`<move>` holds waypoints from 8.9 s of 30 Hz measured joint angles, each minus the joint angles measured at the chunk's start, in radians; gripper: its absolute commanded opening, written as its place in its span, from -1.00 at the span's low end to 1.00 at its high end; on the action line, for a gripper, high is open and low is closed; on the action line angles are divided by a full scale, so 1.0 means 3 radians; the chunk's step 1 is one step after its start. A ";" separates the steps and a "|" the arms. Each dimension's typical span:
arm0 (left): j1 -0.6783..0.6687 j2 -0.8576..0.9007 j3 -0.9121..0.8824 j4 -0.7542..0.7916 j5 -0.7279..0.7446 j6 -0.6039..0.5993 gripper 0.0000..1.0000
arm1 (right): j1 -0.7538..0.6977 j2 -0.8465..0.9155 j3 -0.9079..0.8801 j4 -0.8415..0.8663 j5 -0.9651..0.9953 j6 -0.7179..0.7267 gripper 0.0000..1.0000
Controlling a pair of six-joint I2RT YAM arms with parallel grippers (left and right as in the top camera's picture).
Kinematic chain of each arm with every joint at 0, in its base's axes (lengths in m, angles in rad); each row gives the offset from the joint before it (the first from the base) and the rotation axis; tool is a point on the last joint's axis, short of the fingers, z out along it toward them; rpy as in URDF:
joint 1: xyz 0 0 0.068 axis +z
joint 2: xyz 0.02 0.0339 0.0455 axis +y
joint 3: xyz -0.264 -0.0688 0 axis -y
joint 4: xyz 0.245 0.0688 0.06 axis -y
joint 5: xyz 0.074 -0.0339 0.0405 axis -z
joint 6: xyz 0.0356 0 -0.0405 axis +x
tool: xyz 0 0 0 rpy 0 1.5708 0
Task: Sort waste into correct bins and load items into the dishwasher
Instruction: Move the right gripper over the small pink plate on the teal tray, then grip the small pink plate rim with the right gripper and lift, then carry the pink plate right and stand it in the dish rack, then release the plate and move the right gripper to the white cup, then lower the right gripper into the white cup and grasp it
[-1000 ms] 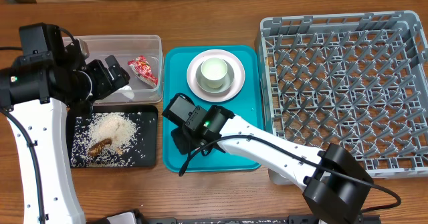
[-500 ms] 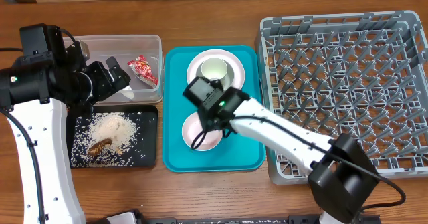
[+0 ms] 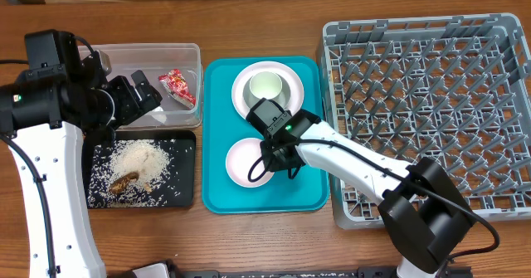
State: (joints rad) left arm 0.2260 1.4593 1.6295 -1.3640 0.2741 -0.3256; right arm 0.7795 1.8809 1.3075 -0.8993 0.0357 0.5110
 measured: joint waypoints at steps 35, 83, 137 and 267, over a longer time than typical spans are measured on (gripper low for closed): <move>0.0000 -0.0001 0.0000 0.0006 0.0000 0.0000 1.00 | -0.0004 -0.0009 0.0291 -0.0248 -0.0361 -0.0009 -0.92; -0.0006 -0.0001 0.0000 0.0006 0.0009 0.0000 1.00 | -0.3351 -0.0011 0.1212 0.0947 0.2897 -0.1406 -0.92; -0.0006 -0.0001 0.0000 0.0006 0.0009 0.0000 1.00 | -0.2519 0.0407 0.1106 0.0889 0.3276 -0.2637 -0.92; -0.0006 -0.0001 0.0000 0.0006 0.0010 -0.0001 1.00 | -0.0905 -0.0027 0.1438 -0.0229 -0.1564 -0.1422 0.35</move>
State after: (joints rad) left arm 0.2241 1.4590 1.6295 -1.3621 0.2771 -0.3260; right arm 0.5079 1.8729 1.7390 -0.9680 -0.4335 0.0845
